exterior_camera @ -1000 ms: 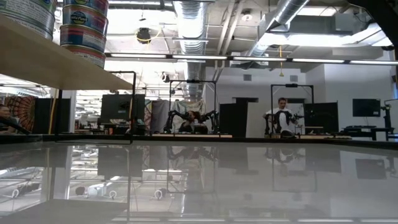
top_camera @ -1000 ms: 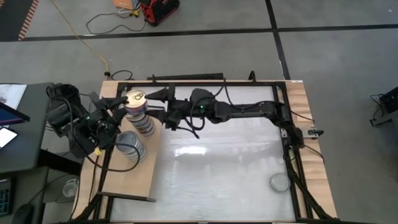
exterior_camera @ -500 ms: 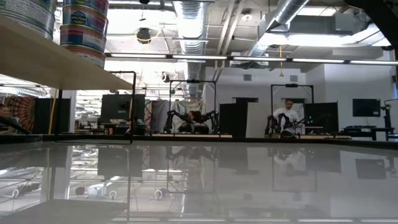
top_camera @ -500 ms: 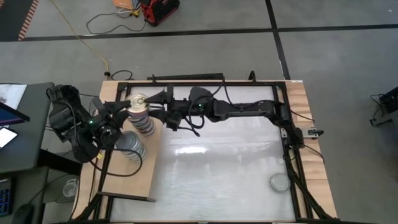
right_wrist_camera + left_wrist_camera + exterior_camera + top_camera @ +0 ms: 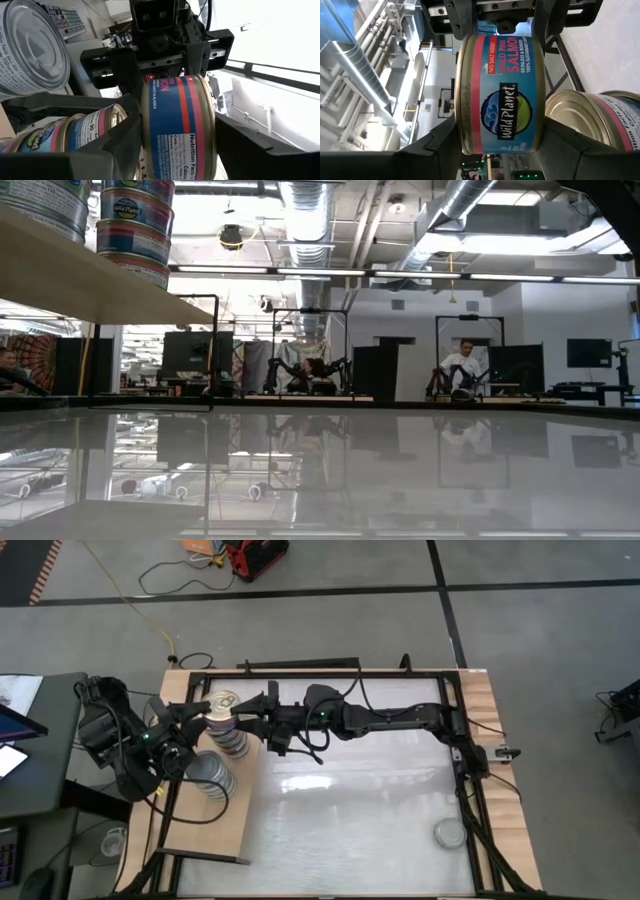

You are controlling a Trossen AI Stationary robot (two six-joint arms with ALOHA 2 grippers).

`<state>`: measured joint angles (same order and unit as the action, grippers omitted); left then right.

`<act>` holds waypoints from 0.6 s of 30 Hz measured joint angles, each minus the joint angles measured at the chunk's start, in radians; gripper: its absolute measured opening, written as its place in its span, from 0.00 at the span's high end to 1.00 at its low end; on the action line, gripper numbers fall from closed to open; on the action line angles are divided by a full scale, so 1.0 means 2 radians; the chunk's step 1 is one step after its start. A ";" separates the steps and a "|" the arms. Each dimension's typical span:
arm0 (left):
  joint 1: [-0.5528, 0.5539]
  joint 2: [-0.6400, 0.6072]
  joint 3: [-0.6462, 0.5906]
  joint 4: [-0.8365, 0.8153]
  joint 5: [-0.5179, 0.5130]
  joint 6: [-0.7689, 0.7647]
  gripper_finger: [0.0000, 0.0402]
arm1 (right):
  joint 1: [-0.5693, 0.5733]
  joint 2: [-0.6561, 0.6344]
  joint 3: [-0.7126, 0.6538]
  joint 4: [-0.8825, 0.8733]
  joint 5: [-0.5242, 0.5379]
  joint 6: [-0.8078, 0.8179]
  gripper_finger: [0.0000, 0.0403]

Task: Stack canned seafood by type on shelf
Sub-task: Stack the blue tuna can on top of the blue tuna can on the shelf

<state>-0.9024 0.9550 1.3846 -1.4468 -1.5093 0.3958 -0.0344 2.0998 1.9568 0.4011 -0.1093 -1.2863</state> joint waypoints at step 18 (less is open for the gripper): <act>0.000 0.000 0.000 0.000 0.004 -0.026 0.44 | -0.003 0.000 0.000 0.001 -0.001 0.018 0.43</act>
<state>-0.9024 0.9554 1.3846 -1.4463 -1.5010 0.3443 -0.0403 2.1002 1.9568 0.4022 -0.1116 -1.2502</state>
